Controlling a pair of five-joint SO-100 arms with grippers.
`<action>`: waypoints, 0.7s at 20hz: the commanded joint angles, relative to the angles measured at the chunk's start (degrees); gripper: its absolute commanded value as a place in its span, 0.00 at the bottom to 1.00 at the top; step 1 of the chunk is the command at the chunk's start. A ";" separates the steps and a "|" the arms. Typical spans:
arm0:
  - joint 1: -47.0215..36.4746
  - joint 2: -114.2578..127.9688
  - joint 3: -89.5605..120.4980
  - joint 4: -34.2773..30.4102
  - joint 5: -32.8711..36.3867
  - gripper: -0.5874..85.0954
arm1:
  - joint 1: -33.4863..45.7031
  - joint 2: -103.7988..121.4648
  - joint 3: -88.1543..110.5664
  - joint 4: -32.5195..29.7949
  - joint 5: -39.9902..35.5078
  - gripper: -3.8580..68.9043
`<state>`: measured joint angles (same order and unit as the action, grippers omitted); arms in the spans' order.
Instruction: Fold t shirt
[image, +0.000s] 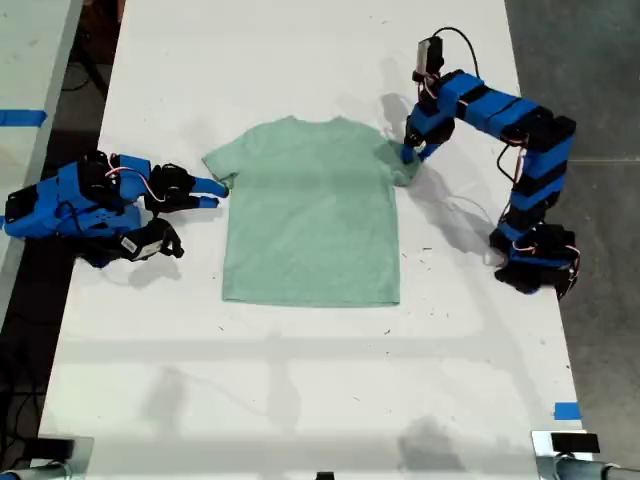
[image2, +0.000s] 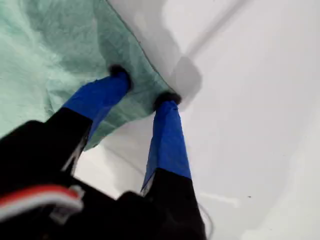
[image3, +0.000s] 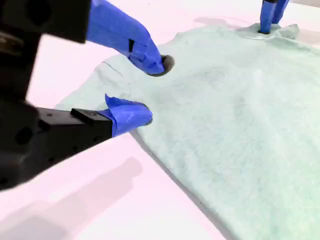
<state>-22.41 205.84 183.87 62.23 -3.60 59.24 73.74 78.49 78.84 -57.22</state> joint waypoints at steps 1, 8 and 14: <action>-0.35 0.53 0.62 -0.62 0.44 0.16 | 0.79 0.53 -2.37 0.88 -0.35 0.05; -0.35 0.53 0.62 -0.62 0.44 0.16 | -10.72 8.88 -20.83 12.13 2.37 0.05; -0.35 0.53 0.62 -0.62 0.44 0.16 | -26.10 7.65 -21.36 0.26 3.52 0.05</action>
<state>-22.41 205.84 183.87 62.23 -3.60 37.62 77.96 58.54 84.73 -54.40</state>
